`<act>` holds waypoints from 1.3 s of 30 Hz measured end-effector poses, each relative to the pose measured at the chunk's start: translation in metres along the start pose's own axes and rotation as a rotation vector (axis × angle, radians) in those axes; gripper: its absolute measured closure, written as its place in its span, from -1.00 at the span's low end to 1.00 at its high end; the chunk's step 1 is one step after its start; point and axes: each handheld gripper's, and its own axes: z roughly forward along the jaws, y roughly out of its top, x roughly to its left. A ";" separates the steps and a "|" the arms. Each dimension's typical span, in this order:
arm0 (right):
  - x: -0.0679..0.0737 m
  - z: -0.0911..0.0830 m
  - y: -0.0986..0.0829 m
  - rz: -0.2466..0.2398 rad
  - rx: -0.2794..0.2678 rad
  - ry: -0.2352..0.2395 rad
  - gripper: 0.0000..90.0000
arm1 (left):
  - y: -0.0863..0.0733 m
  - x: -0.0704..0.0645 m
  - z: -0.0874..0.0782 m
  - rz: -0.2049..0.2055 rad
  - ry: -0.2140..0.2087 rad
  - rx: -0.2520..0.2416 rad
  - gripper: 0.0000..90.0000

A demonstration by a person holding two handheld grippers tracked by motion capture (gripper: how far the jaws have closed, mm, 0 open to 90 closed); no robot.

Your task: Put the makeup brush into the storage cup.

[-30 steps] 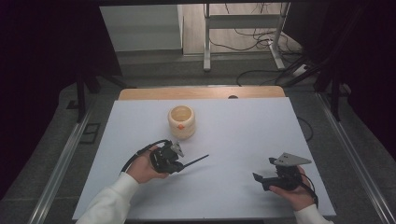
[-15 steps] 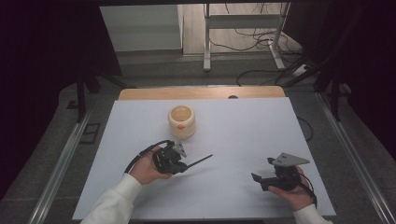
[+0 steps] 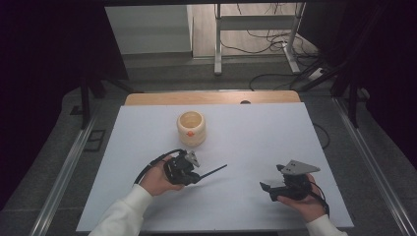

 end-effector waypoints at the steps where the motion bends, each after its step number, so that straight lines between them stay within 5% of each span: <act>1: 0.001 0.000 0.001 -0.004 0.002 -0.001 -0.73 | 0.000 0.000 0.000 0.000 0.000 0.000 0.87; 39: 0.027 0.016 0.034 -0.134 -0.022 0.054 -0.74 | 0.021 -0.008 0.007 0.034 -0.021 -0.001 0.87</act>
